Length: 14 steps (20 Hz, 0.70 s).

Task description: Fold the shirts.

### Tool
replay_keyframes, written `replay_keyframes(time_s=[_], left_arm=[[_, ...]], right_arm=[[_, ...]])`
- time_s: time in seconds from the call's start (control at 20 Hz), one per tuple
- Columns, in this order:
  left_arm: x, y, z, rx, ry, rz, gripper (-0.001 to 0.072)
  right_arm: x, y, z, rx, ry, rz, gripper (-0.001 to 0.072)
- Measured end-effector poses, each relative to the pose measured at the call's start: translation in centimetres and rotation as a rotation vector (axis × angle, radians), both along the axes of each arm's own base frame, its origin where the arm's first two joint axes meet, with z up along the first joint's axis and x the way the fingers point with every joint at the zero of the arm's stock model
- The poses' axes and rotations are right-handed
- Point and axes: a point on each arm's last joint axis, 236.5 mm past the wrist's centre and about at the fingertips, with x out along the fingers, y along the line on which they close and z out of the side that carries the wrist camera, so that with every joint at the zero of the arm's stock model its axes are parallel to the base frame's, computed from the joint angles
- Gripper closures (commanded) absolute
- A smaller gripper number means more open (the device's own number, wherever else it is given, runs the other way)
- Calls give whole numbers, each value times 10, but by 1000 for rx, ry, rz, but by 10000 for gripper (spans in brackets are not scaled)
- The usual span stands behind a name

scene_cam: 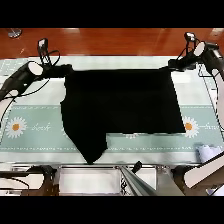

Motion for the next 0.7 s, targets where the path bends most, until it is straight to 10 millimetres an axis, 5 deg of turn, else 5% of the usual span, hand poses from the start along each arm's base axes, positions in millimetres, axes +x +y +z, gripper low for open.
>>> replay_keyframes(time_s=[0.25, 0.55, 0.6, 0.7], left_arm=[[-59, 1, -47, -6, 291, -92, 682], [-79, -3, -64, -12, 393, -127, 681], [-81, -4, -65, -14, 402, -131, 678], [-85, -4, -66, -16, 416, -137, 448]], right_arm=[[-44, 2, -17, 0, 197, 33, 681], [-67, 3, -23, 1, 298, 54, 680], [-69, 3, -23, 1, 305, 56, 656], [-71, 3, -24, 2, 315, 56, 378]])
